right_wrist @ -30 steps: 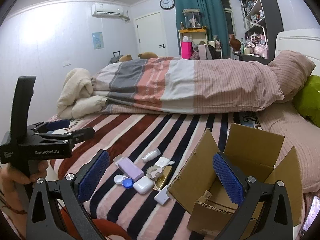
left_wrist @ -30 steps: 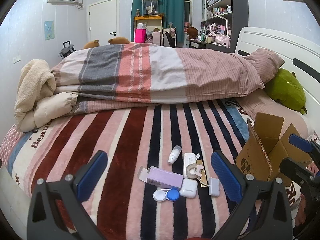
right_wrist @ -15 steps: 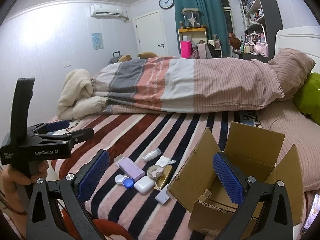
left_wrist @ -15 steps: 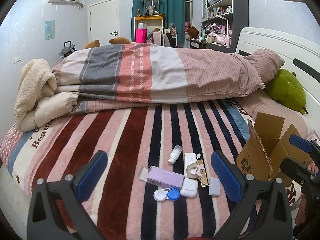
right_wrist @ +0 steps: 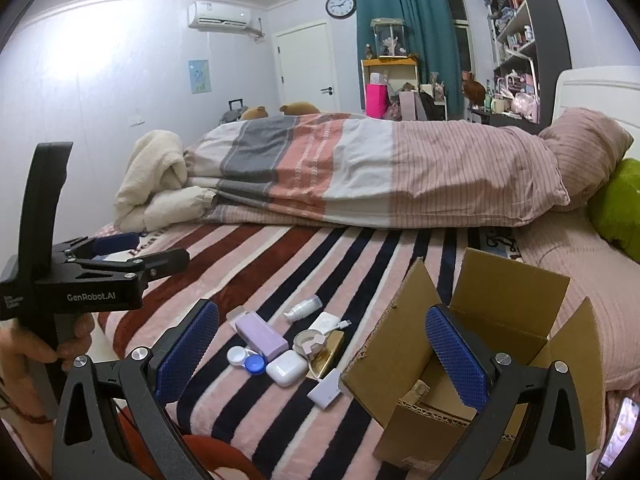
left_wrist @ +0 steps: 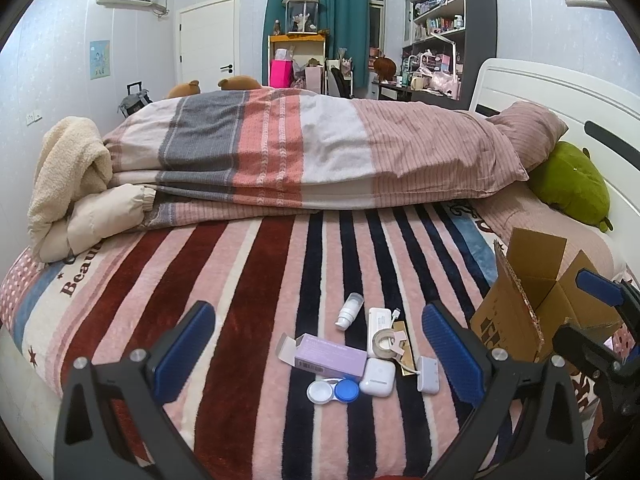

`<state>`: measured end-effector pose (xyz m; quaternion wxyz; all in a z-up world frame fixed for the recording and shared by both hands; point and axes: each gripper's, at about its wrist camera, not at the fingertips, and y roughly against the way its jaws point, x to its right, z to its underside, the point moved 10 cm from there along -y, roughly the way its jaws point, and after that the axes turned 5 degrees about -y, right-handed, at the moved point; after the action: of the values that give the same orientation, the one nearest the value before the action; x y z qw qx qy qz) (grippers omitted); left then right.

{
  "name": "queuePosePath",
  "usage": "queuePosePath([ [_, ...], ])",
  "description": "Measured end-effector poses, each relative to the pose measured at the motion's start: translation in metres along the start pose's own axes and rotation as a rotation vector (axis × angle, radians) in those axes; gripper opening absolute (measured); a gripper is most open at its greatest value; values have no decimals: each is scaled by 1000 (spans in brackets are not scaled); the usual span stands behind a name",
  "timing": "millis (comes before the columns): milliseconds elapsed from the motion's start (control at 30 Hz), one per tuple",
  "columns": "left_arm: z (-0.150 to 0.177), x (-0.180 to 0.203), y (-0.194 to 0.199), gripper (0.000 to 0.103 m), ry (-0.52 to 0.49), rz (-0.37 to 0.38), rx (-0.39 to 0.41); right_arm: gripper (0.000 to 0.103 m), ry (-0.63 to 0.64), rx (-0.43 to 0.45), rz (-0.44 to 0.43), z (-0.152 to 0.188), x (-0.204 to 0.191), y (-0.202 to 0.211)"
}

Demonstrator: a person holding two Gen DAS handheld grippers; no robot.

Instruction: Organize rigid objects

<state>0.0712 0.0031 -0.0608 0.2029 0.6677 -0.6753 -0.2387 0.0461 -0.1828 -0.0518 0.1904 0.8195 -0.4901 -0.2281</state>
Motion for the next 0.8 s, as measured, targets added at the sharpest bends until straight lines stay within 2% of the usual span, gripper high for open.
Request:
queuePosePath([
  [100, 1, -9, 1, 103, 14, 9, 14, 103, 35, 1, 7, 0, -9, -1],
  [167, 4, -22, 0, 103, 29, 10, 23, 103, 74, 68, -71, -4, -27, 2],
  [200, 6, -29, -1, 103, 34, 3, 26, 103, 107, 67, -129, -4, -42, 1],
  [300, 16, -56, -9, 103, 52, -31, 30, 103, 190, 29, -182, 2, -74, -16],
  [433, 43, -85, -31, 103, 60, -42, -11, 103, 227, -97, -288, 36, -116, -57],
  [467, 53, -91, -38, 103, 59, -35, -29, 101, 236, -111, -296, 43, -121, -67],
  [500, 60, -95, -44, 103, 58, -27, -45, 94, 230, -155, -314, 55, -126, -79],
  [533, 69, -99, -50, 103, 54, -20, -59, 87, 233, -210, -310, 72, -127, -96],
  [600, 82, -104, -61, 103, 44, -15, -82, 83, 235, -291, -271, 97, -119, -126],
  [667, 94, -107, -70, 103, 37, -4, -102, 76, 210, -353, -256, 118, -109, -142],
  [700, 98, -108, -74, 103, 36, 5, -111, 68, 202, -380, -248, 126, -104, -152],
  [800, 108, -109, -83, 103, 38, 25, -126, 65, 177, -446, -259, 142, -97, -175],
])
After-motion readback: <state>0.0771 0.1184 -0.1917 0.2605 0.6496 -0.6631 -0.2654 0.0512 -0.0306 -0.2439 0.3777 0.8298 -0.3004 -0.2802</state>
